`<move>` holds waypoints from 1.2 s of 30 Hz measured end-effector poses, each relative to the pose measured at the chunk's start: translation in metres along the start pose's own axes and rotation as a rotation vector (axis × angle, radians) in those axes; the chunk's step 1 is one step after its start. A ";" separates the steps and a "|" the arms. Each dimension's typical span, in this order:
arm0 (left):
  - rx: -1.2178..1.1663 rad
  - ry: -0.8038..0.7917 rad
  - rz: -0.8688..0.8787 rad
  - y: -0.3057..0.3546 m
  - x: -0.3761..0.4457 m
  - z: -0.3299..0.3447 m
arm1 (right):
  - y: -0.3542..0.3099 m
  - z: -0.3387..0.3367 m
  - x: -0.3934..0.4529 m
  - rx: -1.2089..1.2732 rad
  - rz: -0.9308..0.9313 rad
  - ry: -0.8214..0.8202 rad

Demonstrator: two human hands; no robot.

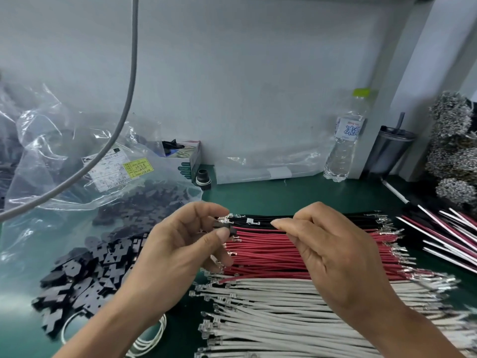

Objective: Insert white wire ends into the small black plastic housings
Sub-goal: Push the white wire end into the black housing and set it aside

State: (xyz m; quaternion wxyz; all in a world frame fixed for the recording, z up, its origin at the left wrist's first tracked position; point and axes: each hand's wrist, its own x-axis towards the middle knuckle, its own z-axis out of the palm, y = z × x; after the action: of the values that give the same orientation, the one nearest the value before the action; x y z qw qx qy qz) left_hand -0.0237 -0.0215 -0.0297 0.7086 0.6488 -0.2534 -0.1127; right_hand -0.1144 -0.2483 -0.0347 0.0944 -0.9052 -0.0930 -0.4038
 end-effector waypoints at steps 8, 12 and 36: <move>0.128 -0.055 -0.016 -0.001 -0.002 0.003 | -0.005 0.001 0.000 0.086 0.067 0.034; 0.263 -0.047 0.090 -0.002 -0.001 0.005 | -0.007 0.000 0.002 0.072 0.040 0.102; 0.227 -0.053 0.104 -0.005 -0.005 0.010 | -0.011 -0.003 0.004 0.287 0.098 -0.129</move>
State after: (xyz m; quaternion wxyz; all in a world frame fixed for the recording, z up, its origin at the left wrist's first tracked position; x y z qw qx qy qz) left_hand -0.0319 -0.0289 -0.0355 0.6286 0.7075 -0.3166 -0.0634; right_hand -0.1163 -0.2384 -0.0283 0.2360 -0.9100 -0.1111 -0.3224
